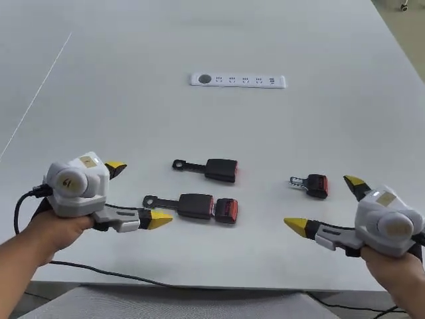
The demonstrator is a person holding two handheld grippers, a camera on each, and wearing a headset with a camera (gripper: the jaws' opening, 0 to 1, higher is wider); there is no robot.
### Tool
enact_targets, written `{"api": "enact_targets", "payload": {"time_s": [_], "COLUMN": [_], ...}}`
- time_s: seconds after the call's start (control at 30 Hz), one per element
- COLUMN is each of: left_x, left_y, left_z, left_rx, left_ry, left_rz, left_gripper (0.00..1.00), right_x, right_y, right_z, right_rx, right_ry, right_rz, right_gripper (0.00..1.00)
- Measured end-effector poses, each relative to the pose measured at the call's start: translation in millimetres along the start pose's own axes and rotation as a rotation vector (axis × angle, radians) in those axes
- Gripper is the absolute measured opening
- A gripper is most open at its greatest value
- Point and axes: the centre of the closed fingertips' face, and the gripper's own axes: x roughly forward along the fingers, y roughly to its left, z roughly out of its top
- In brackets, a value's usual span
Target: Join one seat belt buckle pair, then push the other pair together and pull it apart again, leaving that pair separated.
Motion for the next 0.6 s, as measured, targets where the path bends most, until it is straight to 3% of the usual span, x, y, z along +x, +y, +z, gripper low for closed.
{"api": "enact_targets", "payload": {"time_s": [0.3,0.6], "left_x": [-15.8,-23.9], "left_y": [-1.9,-5.0], "left_z": [-9.3,-8.4], "left_rx": [0.000,-0.024], "left_ry": [0.003,-0.021], "left_rz": [-0.006,0.006], "left_gripper": [1.00,1.00], "right_x": [-15.5,-26.1], "right_y": [9.4,18.3], "right_z": [-6.7,-13.3], "right_rx": [0.018,0.024], "right_ry": [-0.002,0.006], "right_rz": [-0.021,-0.031], "right_gripper": [1.00,1.00]}}
